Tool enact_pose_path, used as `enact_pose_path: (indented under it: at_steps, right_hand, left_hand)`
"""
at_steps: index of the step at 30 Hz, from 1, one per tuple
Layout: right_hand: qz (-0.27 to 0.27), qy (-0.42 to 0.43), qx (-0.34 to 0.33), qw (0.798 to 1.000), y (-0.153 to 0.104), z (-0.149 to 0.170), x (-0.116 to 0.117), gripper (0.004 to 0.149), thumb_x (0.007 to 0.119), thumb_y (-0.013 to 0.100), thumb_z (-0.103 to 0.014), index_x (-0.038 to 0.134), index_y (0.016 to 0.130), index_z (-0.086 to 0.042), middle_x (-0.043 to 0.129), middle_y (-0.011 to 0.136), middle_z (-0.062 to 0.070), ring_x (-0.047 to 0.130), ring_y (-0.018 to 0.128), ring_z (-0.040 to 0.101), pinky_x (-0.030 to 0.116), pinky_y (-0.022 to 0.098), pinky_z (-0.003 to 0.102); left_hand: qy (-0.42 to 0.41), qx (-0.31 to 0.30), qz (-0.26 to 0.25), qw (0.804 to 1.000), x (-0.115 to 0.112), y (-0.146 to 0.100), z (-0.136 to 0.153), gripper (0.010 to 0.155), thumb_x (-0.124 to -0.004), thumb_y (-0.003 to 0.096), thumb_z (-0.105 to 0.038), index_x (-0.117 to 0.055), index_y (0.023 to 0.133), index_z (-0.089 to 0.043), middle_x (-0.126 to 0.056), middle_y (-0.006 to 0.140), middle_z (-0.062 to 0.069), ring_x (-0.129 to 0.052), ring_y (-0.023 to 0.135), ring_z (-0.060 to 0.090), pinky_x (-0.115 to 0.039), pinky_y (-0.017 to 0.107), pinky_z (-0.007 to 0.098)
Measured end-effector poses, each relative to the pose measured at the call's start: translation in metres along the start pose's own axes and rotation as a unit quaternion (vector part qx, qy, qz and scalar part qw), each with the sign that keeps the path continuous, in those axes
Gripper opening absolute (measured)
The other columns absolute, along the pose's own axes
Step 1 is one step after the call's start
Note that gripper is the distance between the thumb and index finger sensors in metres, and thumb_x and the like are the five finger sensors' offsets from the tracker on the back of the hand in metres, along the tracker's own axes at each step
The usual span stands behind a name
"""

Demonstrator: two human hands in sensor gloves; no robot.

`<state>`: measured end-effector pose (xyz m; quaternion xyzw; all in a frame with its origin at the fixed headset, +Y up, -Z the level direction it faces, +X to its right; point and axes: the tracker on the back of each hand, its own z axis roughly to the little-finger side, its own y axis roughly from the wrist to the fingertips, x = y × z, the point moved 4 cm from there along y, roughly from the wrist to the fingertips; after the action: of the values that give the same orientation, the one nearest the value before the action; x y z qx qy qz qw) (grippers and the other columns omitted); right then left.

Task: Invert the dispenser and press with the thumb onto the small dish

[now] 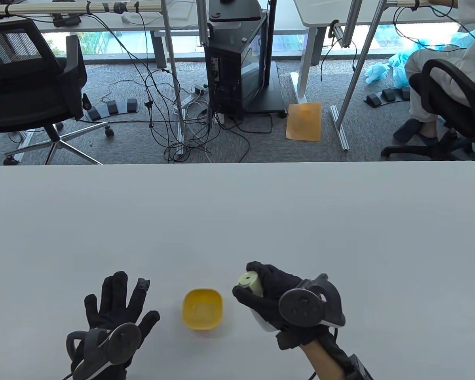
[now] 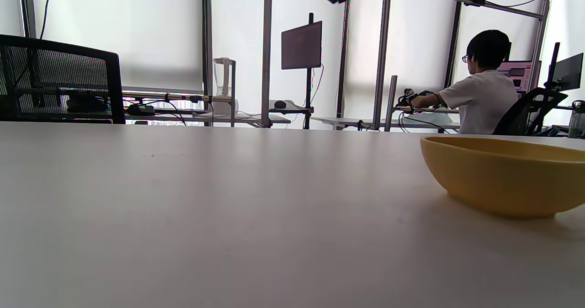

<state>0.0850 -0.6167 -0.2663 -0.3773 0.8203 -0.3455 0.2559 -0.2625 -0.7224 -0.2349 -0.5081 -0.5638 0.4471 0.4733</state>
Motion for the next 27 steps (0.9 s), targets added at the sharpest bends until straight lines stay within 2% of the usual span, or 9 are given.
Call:
enact_pose_path:
  at_steps: [2, 6, 10, 12, 14, 16, 27]
  right_hand:
    - [0.073, -0.003, 0.006, 0.997, -0.021, 0.012, -0.015, 0.078, 0.071, 0.059, -0.059, 0.079, 0.092, 0.012, 0.092, 0.072, 0.030, 0.106, 0.048, 0.035, 0.088, 0.035, 0.055]
    - [0.176, 0.005, 0.014, 0.984, -0.053, 0.032, -0.031, 0.078, 0.070, 0.059, -0.059, 0.078, 0.092, 0.012, 0.092, 0.072, 0.030, 0.106, 0.049, 0.035, 0.088, 0.035, 0.054]
    - [0.255, 0.003, 0.008, 0.967, -0.083, 0.048, -0.034, 0.079, 0.069, 0.058, -0.061, 0.076, 0.093, 0.010, 0.091, 0.073, 0.029, 0.106, 0.051, 0.034, 0.088, 0.036, 0.053]
    - [0.309, -0.005, 0.013, 0.951, -0.099, 0.055, -0.034, 0.079, 0.070, 0.058, -0.061, 0.078, 0.091, 0.011, 0.092, 0.071, 0.029, 0.106, 0.048, 0.033, 0.089, 0.034, 0.053]
    - [0.285, 0.007, 0.018, 0.958, -0.101, 0.058, -0.034, 0.079, 0.070, 0.058, -0.061, 0.077, 0.092, 0.010, 0.091, 0.072, 0.029, 0.106, 0.049, 0.034, 0.088, 0.035, 0.053]
    - [0.301, 0.001, 0.023, 0.953, -0.104, 0.059, -0.037, 0.079, 0.069, 0.058, -0.061, 0.077, 0.091, 0.010, 0.092, 0.072, 0.028, 0.106, 0.049, 0.033, 0.088, 0.035, 0.053]
    - [0.285, -0.006, 0.010, 0.959, -0.102, 0.053, -0.033, 0.079, 0.069, 0.058, -0.061, 0.077, 0.091, 0.010, 0.092, 0.072, 0.029, 0.106, 0.049, 0.033, 0.088, 0.035, 0.052]
  left_hand:
    - [0.002, 0.000, 0.001, 1.000, -0.001, 0.000, -0.001, 0.076, -0.040, 0.0565, -0.069, -0.042, 0.122, -0.031, -0.033, 0.128, 0.024, -0.039, 0.117, 0.049, -0.038, 0.073, 0.077]
    - [0.003, 0.001, -0.002, 1.000, 0.000, 0.000, 0.000, 0.076, -0.040, 0.0566, -0.069, -0.042, 0.122, -0.031, -0.033, 0.127, 0.024, -0.039, 0.117, 0.049, -0.038, 0.073, 0.077]
    - [0.003, 0.004, -0.003, 1.000, 0.000, 0.000, 0.001, 0.076, -0.040, 0.0566, -0.069, -0.042, 0.122, -0.031, -0.033, 0.127, 0.024, -0.039, 0.117, 0.049, -0.038, 0.073, 0.077]
    - [0.002, 0.006, -0.005, 1.000, 0.000, 0.001, 0.002, 0.076, -0.040, 0.0566, -0.069, -0.042, 0.122, -0.032, -0.033, 0.127, 0.024, -0.039, 0.117, 0.049, -0.038, 0.073, 0.077]
    - [0.001, 0.009, -0.001, 1.000, -0.001, 0.002, 0.003, 0.076, -0.040, 0.0566, -0.069, -0.042, 0.122, -0.031, -0.033, 0.127, 0.024, -0.039, 0.117, 0.049, -0.038, 0.073, 0.077]
    - [0.001, 0.010, -0.001, 1.000, -0.001, 0.002, 0.003, 0.076, -0.040, 0.0566, -0.069, -0.042, 0.122, -0.031, -0.033, 0.127, 0.024, -0.039, 0.117, 0.049, -0.038, 0.073, 0.077]
    - [0.004, 0.005, 0.003, 1.000, -0.003, 0.003, 0.001, 0.076, -0.040, 0.0566, -0.069, -0.042, 0.122, -0.031, -0.033, 0.127, 0.024, -0.039, 0.117, 0.049, -0.038, 0.073, 0.077]
